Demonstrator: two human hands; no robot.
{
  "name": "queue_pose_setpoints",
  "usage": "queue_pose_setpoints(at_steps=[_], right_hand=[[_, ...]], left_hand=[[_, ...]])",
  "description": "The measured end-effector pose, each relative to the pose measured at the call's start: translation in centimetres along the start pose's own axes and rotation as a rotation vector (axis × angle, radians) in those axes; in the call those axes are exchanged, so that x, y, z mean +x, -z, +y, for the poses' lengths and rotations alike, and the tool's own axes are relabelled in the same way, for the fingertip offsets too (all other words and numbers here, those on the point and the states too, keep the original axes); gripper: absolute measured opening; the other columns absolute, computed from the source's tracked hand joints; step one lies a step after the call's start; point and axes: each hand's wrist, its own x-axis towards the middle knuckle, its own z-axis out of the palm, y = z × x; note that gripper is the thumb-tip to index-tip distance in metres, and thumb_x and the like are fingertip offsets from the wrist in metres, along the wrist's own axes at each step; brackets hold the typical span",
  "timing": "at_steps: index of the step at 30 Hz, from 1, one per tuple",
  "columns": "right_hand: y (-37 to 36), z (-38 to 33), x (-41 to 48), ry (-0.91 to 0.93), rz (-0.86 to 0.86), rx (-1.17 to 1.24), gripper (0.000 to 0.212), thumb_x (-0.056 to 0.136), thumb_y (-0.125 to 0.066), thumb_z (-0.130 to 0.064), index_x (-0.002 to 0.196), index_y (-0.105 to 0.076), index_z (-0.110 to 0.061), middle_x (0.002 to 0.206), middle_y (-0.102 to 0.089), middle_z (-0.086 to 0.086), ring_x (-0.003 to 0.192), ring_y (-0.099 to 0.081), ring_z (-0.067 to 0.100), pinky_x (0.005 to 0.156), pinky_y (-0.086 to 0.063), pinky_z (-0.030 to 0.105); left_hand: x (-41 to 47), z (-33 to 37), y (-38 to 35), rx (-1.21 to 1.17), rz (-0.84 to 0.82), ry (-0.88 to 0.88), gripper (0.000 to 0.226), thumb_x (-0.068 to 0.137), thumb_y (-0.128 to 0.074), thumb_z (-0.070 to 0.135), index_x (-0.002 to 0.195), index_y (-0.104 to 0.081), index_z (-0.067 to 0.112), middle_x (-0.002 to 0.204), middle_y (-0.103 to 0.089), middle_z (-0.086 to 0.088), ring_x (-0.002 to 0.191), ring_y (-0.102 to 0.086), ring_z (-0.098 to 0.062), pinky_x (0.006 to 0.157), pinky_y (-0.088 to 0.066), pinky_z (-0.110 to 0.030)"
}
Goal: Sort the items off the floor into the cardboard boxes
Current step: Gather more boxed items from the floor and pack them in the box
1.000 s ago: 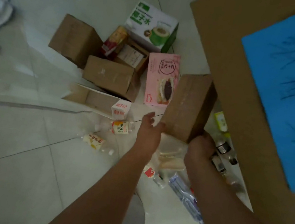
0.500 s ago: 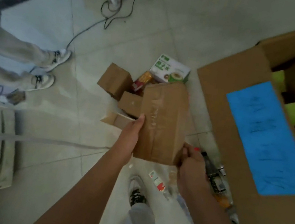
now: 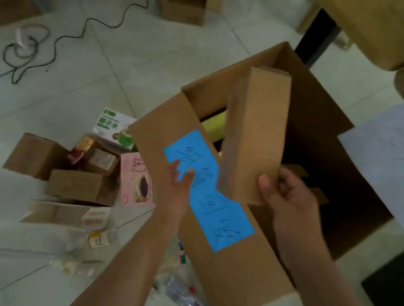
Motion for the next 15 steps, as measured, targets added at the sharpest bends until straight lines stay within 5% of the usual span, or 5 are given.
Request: queue_pose_setpoints(at_steps=[4,7,11,15], right_hand=[[7.5,2.3,3.8,0.057,0.104,-0.486,0.030,0.094,-0.059,-0.037,0.123,-0.054,-0.033,0.108,-0.062,-0.021,0.098,-0.060,0.002,0.071,-0.043,0.017],[9.7,6.0,6.4,0.044,0.120,-0.806,0.044,0.097,-0.053,-0.040,0.138,-0.047,-0.025,0.122,-0.059,-0.005,0.103,-0.055,0.012,0.078,-0.044,0.026],[9.4,10.7,7.6,-0.025,-0.203,-1.212,0.037,0.098,-0.049,-0.031,0.134,-0.050,-0.024,0.126,-0.060,0.007,0.113,-0.058,0.029,0.091,-0.051,0.041],[9.5,13.8,7.5,-0.318,-0.453,-1.214,0.026,0.101,-0.042,-0.025,0.120,-0.056,-0.013,0.110,-0.061,0.011,0.101,-0.058,0.030,0.090,-0.050,0.039]], left_hand=[[-0.6,-2.4,-7.2,0.165,-0.106,0.053,0.084,0.086,-0.064,0.047,0.152,-0.012,0.035,0.161,-0.009,-0.001,0.145,-0.021,-0.022,0.114,-0.028,-0.042],[-0.5,-3.7,-11.0,0.306,-0.133,0.102,0.092,0.083,-0.066,0.051,0.150,-0.003,0.044,0.160,0.015,-0.002,0.148,-0.006,-0.030,0.113,-0.029,-0.050],[-0.2,-5.6,-12.0,0.470,-0.074,0.078,0.086,0.091,-0.061,0.039,0.149,0.003,0.046,0.159,0.022,0.002,0.148,0.002,-0.032,0.112,-0.030,-0.051],[-0.2,-6.4,-11.5,0.555,-0.060,0.039,0.089,0.092,-0.061,0.033,0.148,0.007,0.048,0.159,0.022,0.002,0.148,0.000,-0.035,0.112,-0.030,-0.057]])
